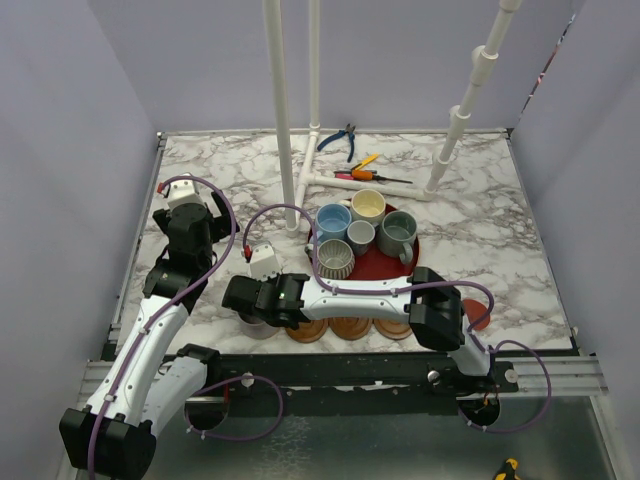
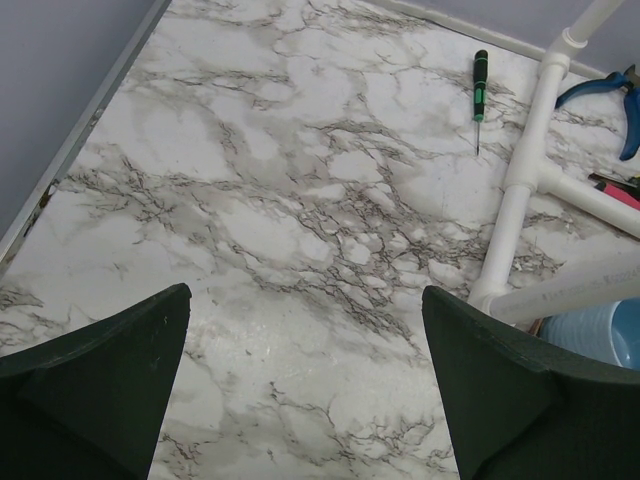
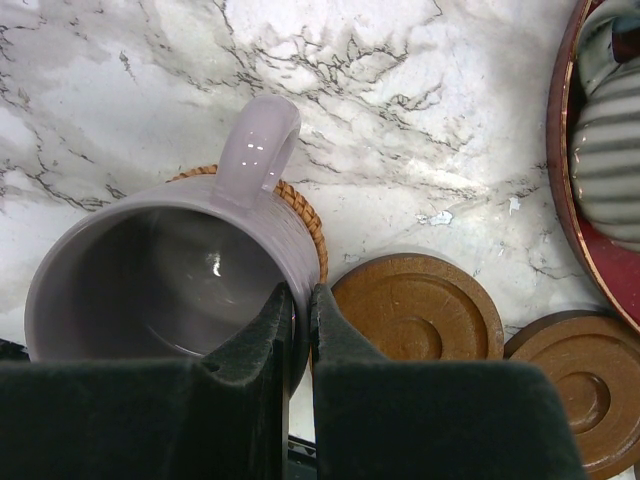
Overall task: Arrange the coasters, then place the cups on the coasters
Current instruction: Place the cup on the coaster.
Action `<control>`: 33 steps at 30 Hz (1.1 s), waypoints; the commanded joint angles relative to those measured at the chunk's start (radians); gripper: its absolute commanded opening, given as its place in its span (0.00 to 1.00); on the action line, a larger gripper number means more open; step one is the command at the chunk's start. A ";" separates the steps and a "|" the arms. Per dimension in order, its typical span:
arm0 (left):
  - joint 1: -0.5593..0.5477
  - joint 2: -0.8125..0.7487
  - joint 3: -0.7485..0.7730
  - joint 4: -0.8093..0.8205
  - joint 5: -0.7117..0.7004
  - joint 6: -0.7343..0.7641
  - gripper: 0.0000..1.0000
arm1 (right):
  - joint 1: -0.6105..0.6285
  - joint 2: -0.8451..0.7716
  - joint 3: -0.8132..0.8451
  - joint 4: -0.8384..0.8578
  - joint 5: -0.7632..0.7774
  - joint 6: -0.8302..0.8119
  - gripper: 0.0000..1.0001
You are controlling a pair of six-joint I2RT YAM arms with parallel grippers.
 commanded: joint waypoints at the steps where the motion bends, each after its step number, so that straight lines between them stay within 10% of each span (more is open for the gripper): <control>1: 0.007 -0.003 -0.011 -0.005 0.021 -0.002 0.99 | 0.000 -0.047 -0.009 0.044 0.072 0.015 0.00; 20: 0.007 -0.001 -0.012 -0.005 0.026 0.001 0.99 | 0.000 -0.023 0.014 0.040 0.047 -0.023 0.02; 33: 0.008 0.000 -0.011 -0.005 0.022 0.011 0.99 | 0.001 -0.043 0.018 0.053 0.038 -0.062 0.33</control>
